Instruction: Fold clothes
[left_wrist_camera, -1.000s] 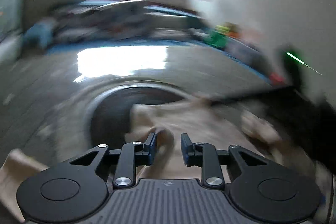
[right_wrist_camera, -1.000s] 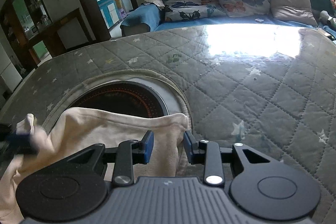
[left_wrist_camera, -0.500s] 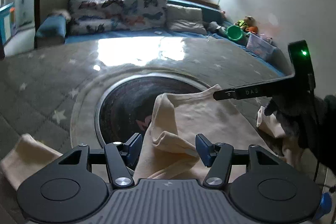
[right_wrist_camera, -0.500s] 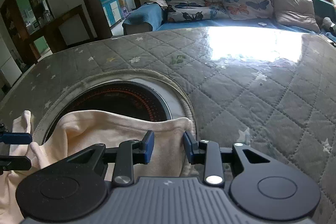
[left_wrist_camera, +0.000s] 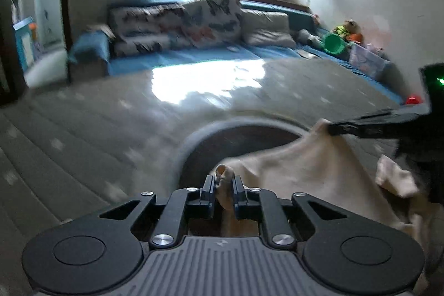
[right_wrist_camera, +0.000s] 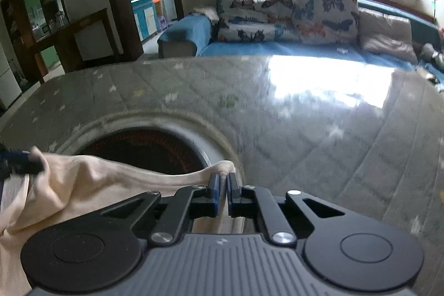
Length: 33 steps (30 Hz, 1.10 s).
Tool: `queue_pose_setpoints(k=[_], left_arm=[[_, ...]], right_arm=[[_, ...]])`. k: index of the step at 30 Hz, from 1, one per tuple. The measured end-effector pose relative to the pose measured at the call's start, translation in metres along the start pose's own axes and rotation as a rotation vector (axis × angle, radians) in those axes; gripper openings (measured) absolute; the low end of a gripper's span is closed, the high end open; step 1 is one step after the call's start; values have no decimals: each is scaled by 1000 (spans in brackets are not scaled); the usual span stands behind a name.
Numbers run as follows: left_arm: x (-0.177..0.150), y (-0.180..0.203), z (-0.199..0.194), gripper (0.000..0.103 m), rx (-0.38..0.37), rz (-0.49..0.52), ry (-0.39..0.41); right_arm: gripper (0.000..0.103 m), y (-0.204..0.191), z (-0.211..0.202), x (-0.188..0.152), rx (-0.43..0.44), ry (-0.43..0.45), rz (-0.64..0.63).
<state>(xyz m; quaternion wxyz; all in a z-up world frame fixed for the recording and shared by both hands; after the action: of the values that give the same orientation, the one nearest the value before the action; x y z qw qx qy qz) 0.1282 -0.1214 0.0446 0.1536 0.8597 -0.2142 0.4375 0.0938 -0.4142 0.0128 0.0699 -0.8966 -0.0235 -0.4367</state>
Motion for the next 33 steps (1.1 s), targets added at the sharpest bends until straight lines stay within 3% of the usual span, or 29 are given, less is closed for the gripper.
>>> queue_pose_setpoints(k=[10, 16, 21, 25, 29, 33], left_arm=[[38, -41, 40, 13, 191, 126, 45], [40, -62, 74, 17, 222, 37, -3], [24, -61, 60, 24, 227, 47, -2], [17, -45, 30, 24, 183, 76, 28], [1, -13, -8, 25, 54, 105, 44], [-24, 25, -39, 33, -71, 130, 31]], right_arm=[[4, -12, 37, 51, -42, 76, -87], [7, -8, 58, 63, -61, 68, -92], [8, -13, 35, 48, -2, 26, -107], [10, -34, -2, 23, 77, -1, -157], [17, -61, -47, -9, 165, -13, -198], [19, -89, -89, -39, 252, -20, -210]])
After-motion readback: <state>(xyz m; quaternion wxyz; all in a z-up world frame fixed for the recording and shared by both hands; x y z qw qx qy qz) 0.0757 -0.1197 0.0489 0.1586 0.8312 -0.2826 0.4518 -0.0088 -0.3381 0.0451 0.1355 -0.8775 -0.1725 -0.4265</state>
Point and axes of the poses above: each gripper's, at about its wrist camera, not at the fingertips, and z roughly the way its jaws point, y to its right, x to its top, the point moved 4 cm from there along z, roughly the way its jaws point, and after that the axes turned 6 degrees about y, right-handed, at the moved point
